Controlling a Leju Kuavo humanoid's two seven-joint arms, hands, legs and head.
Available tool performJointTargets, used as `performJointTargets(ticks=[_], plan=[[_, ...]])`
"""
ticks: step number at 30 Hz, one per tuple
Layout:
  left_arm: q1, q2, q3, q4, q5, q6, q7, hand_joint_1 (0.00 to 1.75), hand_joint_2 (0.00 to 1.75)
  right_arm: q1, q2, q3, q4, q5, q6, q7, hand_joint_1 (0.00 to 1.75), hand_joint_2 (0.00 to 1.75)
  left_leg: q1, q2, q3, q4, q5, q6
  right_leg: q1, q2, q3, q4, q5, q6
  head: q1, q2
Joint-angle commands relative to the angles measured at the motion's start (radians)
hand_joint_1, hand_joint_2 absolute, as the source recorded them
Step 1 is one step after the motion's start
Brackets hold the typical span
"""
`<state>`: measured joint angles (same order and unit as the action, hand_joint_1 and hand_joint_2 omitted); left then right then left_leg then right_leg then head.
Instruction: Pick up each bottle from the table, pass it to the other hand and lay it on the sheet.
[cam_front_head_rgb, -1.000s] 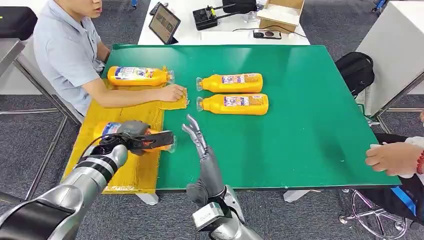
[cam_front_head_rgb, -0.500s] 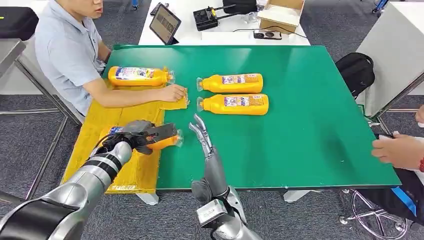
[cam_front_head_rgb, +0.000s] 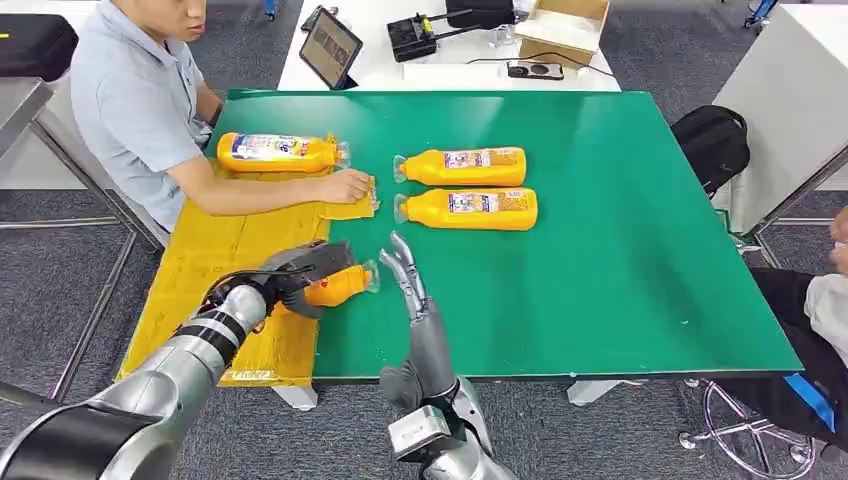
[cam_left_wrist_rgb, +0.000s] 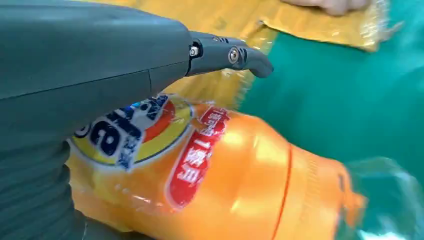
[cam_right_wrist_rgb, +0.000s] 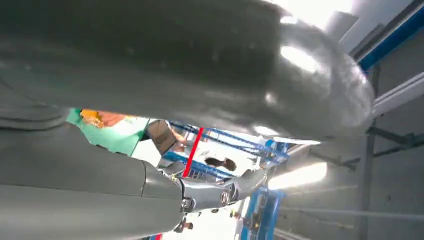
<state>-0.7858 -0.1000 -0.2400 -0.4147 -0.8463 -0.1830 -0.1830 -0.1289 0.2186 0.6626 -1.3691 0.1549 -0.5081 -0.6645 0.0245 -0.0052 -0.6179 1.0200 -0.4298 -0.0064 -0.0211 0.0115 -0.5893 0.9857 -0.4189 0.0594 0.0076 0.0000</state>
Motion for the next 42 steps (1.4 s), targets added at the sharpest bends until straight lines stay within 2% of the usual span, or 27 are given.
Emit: performJointTargets(ticks=[1,2,3,4,5,6,7,8,10,12,16,18,23,24,25,26,31,33,35,39,40,42], plan=[[0.014,-0.016,0.088,0.011,0.053,-0.027,-0.039,0.00,1.75,-0.021,-0.027,-0.008,0.036,-0.015,-0.009,-0.034,0.00,0.00,0.000,0.001,0.004,-0.002,-0.001,0.002,0.001,-0.001,0.004,-0.002,0.000,-0.002,0.000,0.000],[0.014,-0.016,0.088,0.011,0.053,-0.027,-0.039,0.00,1.75,-0.021,-0.027,-0.008,0.036,-0.015,-0.009,-0.034,0.00,0.00,0.000,0.000,0.004,-0.001,0.000,0.002,0.000,-0.001,0.004,-0.002,0.000,-0.002,0.000,0.000],[0.068,-0.038,0.163,-0.139,0.228,0.000,-0.291,0.00,1.75,-0.016,-0.038,-0.005,0.013,-0.016,-0.031,-0.034,0.00,0.00,0.000,0.001,0.004,-0.002,0.000,0.003,0.001,0.000,0.004,-0.002,0.000,-0.003,0.000,0.000],[0.079,-0.039,0.154,-0.179,0.241,-0.012,-0.309,0.00,1.75,-0.016,-0.042,-0.003,0.011,-0.019,-0.033,-0.034,0.00,0.00,0.000,0.001,0.003,-0.001,0.000,0.002,0.000,-0.001,0.004,-0.002,0.000,-0.002,0.000,0.000],[0.111,-0.047,0.142,-0.305,0.262,-0.051,-0.221,0.00,1.75,-0.013,-0.051,-0.004,0.003,-0.024,-0.030,-0.034,0.00,0.00,0.000,0.000,0.003,-0.001,0.000,0.002,0.000,-0.001,0.003,-0.002,0.000,-0.002,0.000,0.000],[0.159,-0.048,0.143,-0.430,0.310,-0.072,-0.208,0.00,1.75,-0.010,-0.053,-0.007,-0.005,-0.023,-0.030,-0.034,0.00,0.00,0.000,0.000,0.001,-0.001,0.001,0.002,0.000,-0.001,0.001,-0.001,0.000,-0.001,0.000,0.000],[0.241,-0.034,0.113,-0.619,0.409,-0.088,-0.137,0.00,1.75,-0.009,-0.058,-0.002,-0.011,-0.024,-0.041,-0.034,0.00,0.00,0.000,-0.001,0.002,0.000,0.000,0.002,0.001,-0.003,0.003,-0.001,-0.001,-0.002,0.000,0.000],[0.288,-0.040,0.113,-0.709,0.490,-0.036,-0.169,0.00,1.75,-0.005,-0.064,0.005,-0.024,-0.016,-0.063,-0.034,0.00,0.00,0.000,-0.003,0.002,0.000,-0.001,0.003,0.001,-0.005,0.004,-0.001,-0.002,-0.003,0.000,0.000],[0.385,-0.048,0.106,-0.885,0.641,0.088,-0.191,0.00,1.75,-0.003,-0.085,0.018,-0.047,-0.020,-0.108,-0.034,0.00,0.00,-0.002,0.003,0.002,-0.001,-0.001,0.002,-0.001,0.002,0.002,-0.001,0.000,-0.001,0.001,0.000],[0.434,-0.047,0.105,-0.966,0.697,0.146,-0.202,0.00,1.75,0.001,-0.094,0.018,-0.062,-0.016,-0.127,-0.034,0.00,0.00,-0.001,0.005,0.002,-0.001,-0.002,0.002,0.000,0.003,0.000,-0.001,0.000,-0.001,0.000,0.000],[0.542,-0.050,0.160,-1.115,0.907,0.330,-0.301,0.00,1.75,0.034,-0.112,-0.012,-0.121,0.042,-0.190,-0.034,0.00,0.00,-0.001,0.005,0.004,-0.001,-0.003,0.002,0.000,0.003,0.002,-0.002,-0.002,-0.002,0.000,0.000],[0.572,-0.039,0.174,-1.152,0.943,0.352,-0.311,0.00,1.75,0.054,-0.116,-0.033,-0.143,0.075,-0.190,-0.034,0.00,0.00,-0.001,0.004,0.000,-0.001,-0.002,0.001,0.000,0.004,-0.002,-0.001,0.000,-0.001,0.000,0.000],[0.594,-0.031,0.183,-1.166,0.980,0.366,-0.330,0.00,1.75,0.075,-0.115,-0.069,-0.161,0.131,-0.190,-0.034,0.00,0.00,0.000,0.003,0.001,0.000,-0.002,0.002,0.001,0.001,0.000,-0.001,-0.001,-0.003,0.000,0.000],[0.611,-0.024,0.181,-1.178,0.982,0.370,-0.336,0.00,1.75,0.081,-0.120,-0.078,-0.165,0.148,-0.190,-0.034,0.00,1.75,0.000,0.000,0.001,-0.001,-0.002,0.002,0.000,-0.001,0.000,-0.001,-0.002,-0.002,0.000,0.000],[0.629,-0.024,0.187,-1.191,0.988,0.375,-0.348,0.00,1.75,0.086,-0.128,-0.088,-0.168,0.165,-0.190,-0.034,0.00,1.75,0.000,0.000,-0.001,0.000,-0.001,0.001,0.000,-0.001,-0.002,-0.001,-0.001,-0.002,0.000,0.000],[0.663,-0.027,0.191,-1.217,0.997,0.382,-0.354,0.00,1.75,0.103,-0.126,-0.133,-0.149,0.249,-0.190,-0.034,0.00,1.75,-0.001,0.001,0.002,-0.001,-0.002,0.002,0.000,0.000,0.001,-0.002,-0.001,-0.003,0.000,0.000],[0.822,-0.056,0.208,-1.310,1.021,0.410,-0.387,0.00,1.75,0.143,-0.146,-0.326,-0.092,0.387,-0.190,-0.028,0.00,1.75,-0.001,0.002,0.003,-0.003,-0.002,0.002,0.000,0.000,0.003,-0.003,-0.001,-0.002,0.000,0.000],[0.884,-0.077,0.221,-1.333,0.999,0.445,-0.404,0.00,1.75,0.125,-0.168,-0.405,-0.027,0.450,-0.122,0.072,0.00,1.75,-0.001,0.001,0.004,-0.002,-0.003,0.002,0.000,-0.001,0.004,-0.003,-0.002,-0.003,0.000,0.000],[0.918,-0.088,0.224,-1.342,1.006,0.439,-0.420,0.00,1.75,0.085,-0.189,-0.471,0.057,0.480,-0.088,0.094,0.00,1.75,-0.001,0.002,0.003,-0.003,-0.002,0.002,0.000,0.001,0.003,-0.004,-0.001,-0.001,0.000,0.000],[0.914,-0.090,0.223,-1.343,1.006,0.441,-0.421,0.00,1.75,0.077,-0.185,-0.481,0.069,0.474,-0.075,0.082,0.00,1.75,-0.001,0.001,0.003,-0.002,-0.003,0.003,0.000,-0.001,0.003,-0.004,-0.001,-0.002,0.000,0.000],[0.914,-0.095,0.226,-1.344,1.007,0.449,-0.420,0.00,1.75,0.069,-0.203,-0.474,0.087,0.547,-0.051,0.149,0.00,1.75,-0.001,-0.002,0.000,-0.001,-0.002,0.002,0.000,-0.003,0.001,-0.003,-0.001,-0.002,0.001,0.000],[0.924,-0.100,0.228,-1.356,1.006,0.452,-0.430,0.00,1.75,0.040,-0.236,-0.500,0.134,0.573,-0.026,0.181,0.00,1.75,-0.001,-0.002,0.001,-0.002,-0.003,0.003,0.000,-0.003,0.002,-0.003,-0.002,-0.003,0.000,0.000]])
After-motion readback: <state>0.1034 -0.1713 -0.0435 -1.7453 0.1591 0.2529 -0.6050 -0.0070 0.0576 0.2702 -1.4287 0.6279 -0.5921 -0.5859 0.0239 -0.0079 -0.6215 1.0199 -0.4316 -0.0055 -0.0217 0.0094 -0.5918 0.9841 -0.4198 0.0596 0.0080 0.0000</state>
